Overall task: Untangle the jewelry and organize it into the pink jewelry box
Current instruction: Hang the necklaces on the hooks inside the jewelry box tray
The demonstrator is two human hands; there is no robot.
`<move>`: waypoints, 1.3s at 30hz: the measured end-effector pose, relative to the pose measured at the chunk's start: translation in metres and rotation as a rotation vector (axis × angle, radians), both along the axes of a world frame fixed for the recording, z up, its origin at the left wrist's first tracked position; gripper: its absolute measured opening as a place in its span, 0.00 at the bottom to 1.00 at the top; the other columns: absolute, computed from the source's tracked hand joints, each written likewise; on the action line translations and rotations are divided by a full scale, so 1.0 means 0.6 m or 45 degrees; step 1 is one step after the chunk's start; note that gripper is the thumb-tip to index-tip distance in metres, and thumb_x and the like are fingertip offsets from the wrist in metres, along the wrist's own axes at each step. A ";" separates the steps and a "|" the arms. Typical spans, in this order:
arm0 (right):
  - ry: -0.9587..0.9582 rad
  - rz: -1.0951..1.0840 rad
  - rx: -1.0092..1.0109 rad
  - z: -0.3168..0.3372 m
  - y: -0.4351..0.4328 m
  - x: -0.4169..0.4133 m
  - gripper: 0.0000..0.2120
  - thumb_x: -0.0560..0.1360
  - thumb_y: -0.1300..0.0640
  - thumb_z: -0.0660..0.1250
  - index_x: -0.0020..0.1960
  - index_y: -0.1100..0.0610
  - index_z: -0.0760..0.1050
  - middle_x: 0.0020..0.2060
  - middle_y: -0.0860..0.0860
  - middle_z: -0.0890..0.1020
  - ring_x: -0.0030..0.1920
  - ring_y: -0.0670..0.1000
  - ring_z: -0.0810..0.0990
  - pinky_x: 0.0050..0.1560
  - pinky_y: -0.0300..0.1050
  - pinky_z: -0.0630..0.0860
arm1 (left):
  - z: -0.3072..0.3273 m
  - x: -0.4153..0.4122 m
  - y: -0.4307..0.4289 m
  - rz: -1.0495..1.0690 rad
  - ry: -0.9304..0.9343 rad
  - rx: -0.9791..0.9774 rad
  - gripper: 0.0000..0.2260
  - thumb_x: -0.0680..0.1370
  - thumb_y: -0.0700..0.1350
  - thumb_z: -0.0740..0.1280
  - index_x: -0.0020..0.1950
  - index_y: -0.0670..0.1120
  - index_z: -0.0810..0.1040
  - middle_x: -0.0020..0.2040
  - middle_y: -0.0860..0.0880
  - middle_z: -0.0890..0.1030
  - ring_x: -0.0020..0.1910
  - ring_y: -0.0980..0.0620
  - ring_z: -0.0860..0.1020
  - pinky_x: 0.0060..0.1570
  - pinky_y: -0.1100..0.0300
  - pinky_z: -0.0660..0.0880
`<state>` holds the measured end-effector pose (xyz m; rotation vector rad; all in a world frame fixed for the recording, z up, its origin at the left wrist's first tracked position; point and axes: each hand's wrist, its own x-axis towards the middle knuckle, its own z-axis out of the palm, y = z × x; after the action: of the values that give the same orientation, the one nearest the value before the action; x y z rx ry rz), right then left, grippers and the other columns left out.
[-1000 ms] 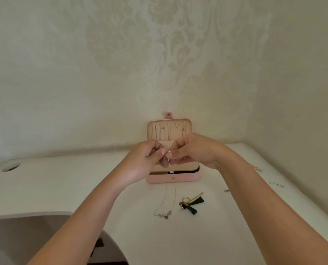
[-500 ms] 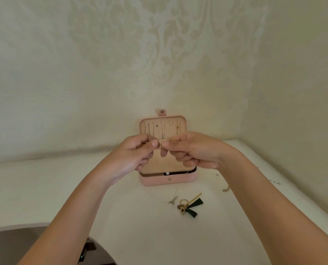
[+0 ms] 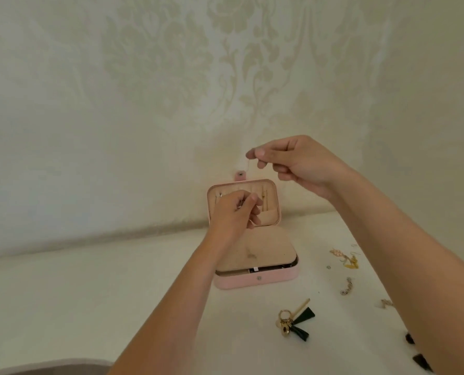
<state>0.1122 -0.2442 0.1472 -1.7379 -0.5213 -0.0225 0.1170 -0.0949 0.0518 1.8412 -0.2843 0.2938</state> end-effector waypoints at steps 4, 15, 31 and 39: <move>-0.036 -0.100 -0.113 0.028 -0.006 0.037 0.05 0.74 0.56 0.69 0.47 0.56 0.83 0.36 0.47 0.82 0.29 0.43 0.67 0.31 0.33 0.69 | -0.014 0.051 -0.011 0.058 -0.059 0.107 0.10 0.79 0.43 0.63 0.38 0.48 0.78 0.34 0.53 0.79 0.30 0.63 0.76 0.37 0.65 0.74; -0.091 -0.204 -0.275 0.073 -0.009 0.116 0.07 0.74 0.58 0.69 0.50 0.59 0.82 0.37 0.48 0.82 0.32 0.43 0.71 0.36 0.34 0.75 | -0.041 0.084 0.008 0.183 -0.112 0.308 0.02 0.73 0.40 0.71 0.42 0.47 0.81 0.37 0.57 0.78 0.37 0.61 0.74 0.41 0.70 0.71; -0.188 -0.167 -0.318 0.076 0.023 0.156 0.07 0.75 0.59 0.68 0.51 0.60 0.82 0.38 0.48 0.81 0.29 0.40 0.74 0.39 0.33 0.77 | -0.049 0.090 0.003 0.326 -0.183 0.351 0.02 0.74 0.39 0.70 0.44 0.45 0.81 0.38 0.54 0.80 0.41 0.54 0.80 0.48 0.54 0.77; -0.246 -0.167 -0.506 0.056 0.029 0.162 0.08 0.74 0.60 0.70 0.51 0.62 0.82 0.39 0.52 0.81 0.33 0.44 0.75 0.39 0.34 0.80 | -0.043 0.086 0.006 0.363 -0.131 0.622 0.07 0.75 0.46 0.70 0.48 0.45 0.84 0.45 0.50 0.83 0.43 0.55 0.76 0.47 0.61 0.72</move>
<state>0.2096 -0.2266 0.1810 -2.1715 -0.5795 -0.1924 0.1684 -0.0915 0.0259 2.3583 -0.1713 0.5554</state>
